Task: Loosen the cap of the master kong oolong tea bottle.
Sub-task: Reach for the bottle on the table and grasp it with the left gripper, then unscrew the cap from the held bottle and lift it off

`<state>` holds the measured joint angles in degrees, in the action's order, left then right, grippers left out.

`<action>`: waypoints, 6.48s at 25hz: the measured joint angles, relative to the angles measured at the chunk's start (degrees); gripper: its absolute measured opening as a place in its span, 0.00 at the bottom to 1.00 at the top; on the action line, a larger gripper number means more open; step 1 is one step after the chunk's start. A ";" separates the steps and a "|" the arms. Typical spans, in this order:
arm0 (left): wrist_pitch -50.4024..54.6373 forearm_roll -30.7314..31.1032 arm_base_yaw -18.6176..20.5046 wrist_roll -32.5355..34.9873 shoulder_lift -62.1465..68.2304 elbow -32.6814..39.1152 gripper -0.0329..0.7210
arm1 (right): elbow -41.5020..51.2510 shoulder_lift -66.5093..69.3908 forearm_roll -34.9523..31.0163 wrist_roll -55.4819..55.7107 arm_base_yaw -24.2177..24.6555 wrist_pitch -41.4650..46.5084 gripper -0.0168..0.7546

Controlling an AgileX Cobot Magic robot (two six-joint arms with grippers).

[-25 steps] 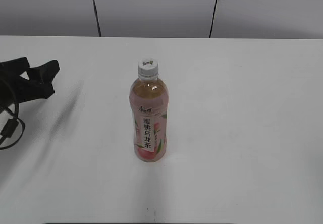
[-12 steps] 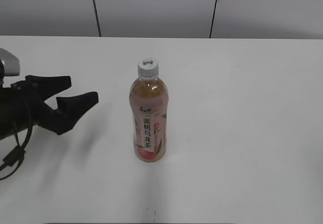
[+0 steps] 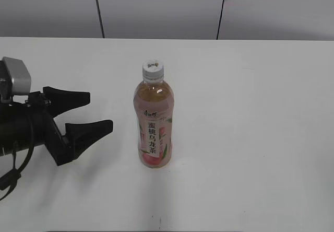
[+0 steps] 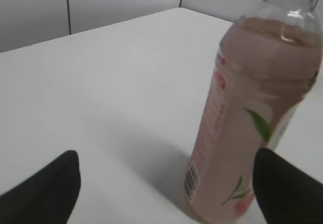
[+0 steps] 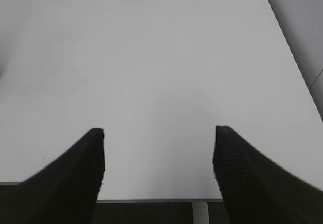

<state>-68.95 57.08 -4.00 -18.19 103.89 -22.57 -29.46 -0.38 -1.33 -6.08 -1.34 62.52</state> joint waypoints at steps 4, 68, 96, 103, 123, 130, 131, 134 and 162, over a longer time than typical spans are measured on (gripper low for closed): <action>0.00 0.39 -0.99 -0.02 0.00 -0.51 0.86 | 0.00 0.00 0.00 0.00 0.00 0.00 0.68; -0.52 -4.51 -19.93 -1.71 10.10 -18.40 0.63 | 0.00 0.00 0.00 0.00 0.00 0.00 0.68; -0.69 -4.51 -19.93 -1.71 10.10 -18.40 0.63 | -42.63 69.12 -24.26 -26.55 -9.44 5.71 0.61; -0.70 -4.51 -19.93 -1.71 10.10 -18.40 0.63 | -67.40 89.43 -18.08 -16.25 -24.04 6.73 0.48; -0.70 -4.51 -19.93 -1.71 10.10 -18.40 0.63 | -75.47 104.20 -0.95 16.13 -46.80 7.25 0.49; -0.70 -4.45 -19.93 -1.71 10.10 -18.40 0.63 | -75.47 105.32 1.33 16.31 -46.56 7.31 0.59; -0.70 -4.45 -19.93 -1.71 10.10 -18.40 0.63 | -75.47 105.80 1.33 16.32 -46.56 7.31 0.59; -0.70 -4.45 -19.93 -1.71 10.10 -18.40 0.63 | -75.47 107.71 1.33 16.43 -46.56 7.37 0.59; -0.75 -4.40 -19.93 -1.71 10.10 -18.40 0.63 | -72.34 109.55 -2.84 16.46 -43.81 7.48 0.55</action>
<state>-69.70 52.68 -23.93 -19.91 114.00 -40.97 -101.80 109.17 -4.17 10.38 -45.15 70.00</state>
